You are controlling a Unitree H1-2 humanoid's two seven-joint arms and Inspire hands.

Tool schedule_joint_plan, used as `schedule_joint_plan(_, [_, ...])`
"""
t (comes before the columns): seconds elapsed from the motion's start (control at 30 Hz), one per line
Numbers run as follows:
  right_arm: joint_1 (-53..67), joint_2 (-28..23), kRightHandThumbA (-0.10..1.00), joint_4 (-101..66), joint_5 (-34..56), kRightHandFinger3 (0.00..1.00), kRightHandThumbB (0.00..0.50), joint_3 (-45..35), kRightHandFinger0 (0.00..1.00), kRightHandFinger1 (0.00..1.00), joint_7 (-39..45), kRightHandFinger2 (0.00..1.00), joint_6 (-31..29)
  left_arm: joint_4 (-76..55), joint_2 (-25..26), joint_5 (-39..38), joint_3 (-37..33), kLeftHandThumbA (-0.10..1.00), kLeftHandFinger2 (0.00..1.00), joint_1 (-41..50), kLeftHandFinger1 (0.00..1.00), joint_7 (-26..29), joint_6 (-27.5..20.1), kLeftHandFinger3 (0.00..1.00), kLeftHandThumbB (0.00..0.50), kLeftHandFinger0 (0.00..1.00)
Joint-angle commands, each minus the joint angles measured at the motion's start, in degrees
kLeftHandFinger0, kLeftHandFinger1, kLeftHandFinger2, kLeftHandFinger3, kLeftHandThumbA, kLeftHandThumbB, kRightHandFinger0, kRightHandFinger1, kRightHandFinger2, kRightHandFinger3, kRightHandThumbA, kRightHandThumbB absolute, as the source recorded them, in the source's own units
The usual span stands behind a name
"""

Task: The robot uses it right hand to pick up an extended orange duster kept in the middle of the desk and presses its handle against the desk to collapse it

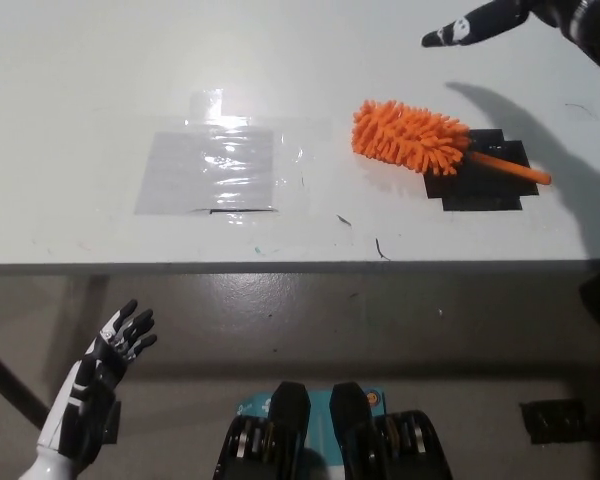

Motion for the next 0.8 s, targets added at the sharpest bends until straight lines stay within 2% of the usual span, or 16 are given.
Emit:
schedule_joint_plan(0.0, [-5.2,-17.3,1.00,-58.3,24.3,1.00,0.500,-23.8,1.00,1.00,1.6,1.00,13.2,-1.4,1.3,-0.8,0.2,1.00,1.00,-7.4,1.00,-0.7,-0.4,1.00,0.300,1.00])
schedule_joint_plan(0.2, [7.9,-15.2,1.00,-78.0,20.8,1.00,0.500,-25.1,1.00,1.00,-2.1,1.00,13.6,-0.1,1.2,-1.5,0.2,0.98,1.00,-9.8,1.00,-1.2,-0.8,1.00,0.297,1.00])
schedule_joint_plan(0.27, [14.5,-11.6,1.00,-83.5,28.3,1.00,0.493,-23.7,1.00,1.00,-3.5,1.00,15.1,0.0,1.2,-1.1,0.2,0.99,1.00,-10.4,1.00,-1.0,-1.0,1.00,0.286,1.00])
schedule_joint_plan(0.37, [17.2,-10.9,0.97,-84.8,29.5,1.00,0.490,-22.9,1.00,1.00,-3.8,1.00,14.6,0.0,1.1,-1.0,0.1,0.99,1.00,-10.5,1.00,-1.0,-0.9,1.00,0.286,1.00])
schedule_joint_plan(0.4, [22.1,-9.1,0.99,-85.3,26.9,1.00,0.460,-21.3,1.00,1.00,-4.2,1.00,10.7,0.1,1.1,-1.2,0.2,1.00,1.00,-10.6,1.00,-1.1,-1.1,1.00,0.277,1.00])
schedule_joint_plan(0.43, [30.4,-5.5,1.00,-85.8,22.4,1.00,0.446,-18.5,1.00,1.00,-5.0,1.00,4.1,0.3,1.2,-1.5,0.2,1.00,1.00,-10.9,1.00,-1.3,-1.4,1.00,0.275,1.00])
schedule_joint_plan(0.5, [35.4,-2.0,1.00,-85.8,19.8,1.00,0.433,-17.0,1.00,1.00,-6.6,1.00,1.7,0.4,1.3,-1.7,0.3,0.99,1.00,-11.2,1.00,-1.4,-1.3,1.00,0.274,1.00])
schedule_joint_plan(0.53, [39.0,0.3,1.00,-84.8,18.3,1.00,0.403,-16.1,1.00,1.00,-7.6,1.00,-1.4,0.5,1.3,-1.7,0.3,0.99,1.00,-11.4,1.00,-1.5,-1.4,1.00,0.273,1.00])
schedule_joint_plan(0.57, [40.2,1.0,1.00,-84.4,18.1,1.00,0.398,-15.8,1.00,1.00,-8.0,1.00,-2.3,0.5,1.3,-1.8,0.3,0.99,1.00,-11.4,1.00,-1.5,-1.4,1.00,0.272,1.00])
schedule_joint_plan(0.6, [44.8,4.6,1.00,-82.5,17.4,1.00,0.404,-14.8,1.00,1.00,-9.8,1.00,-5.7,0.5,1.3,-1.8,0.3,0.99,1.00,-11.2,1.00,-1.5,-1.3,1.00,0.269,1.00])
schedule_joint_plan(0.7, [50.8,7.9,1.00,-78.4,11.7,1.00,0.360,-12.7,1.00,1.00,-11.6,1.00,-13.1,0.4,1.3,-1.7,0.2,0.99,1.00,-11.1,1.00,-1.6,-1.4,1.00,0.269,1.00])
schedule_joint_plan(0.77, [51.3,8.2,1.00,-77.9,11.0,1.00,0.358,-12.6,1.00,1.00,-11.6,1.00,-13.9,0.5,1.3,-1.7,0.2,0.99,1.00,-11.1,1.00,-1.6,-1.4,1.00,0.268,1.00])
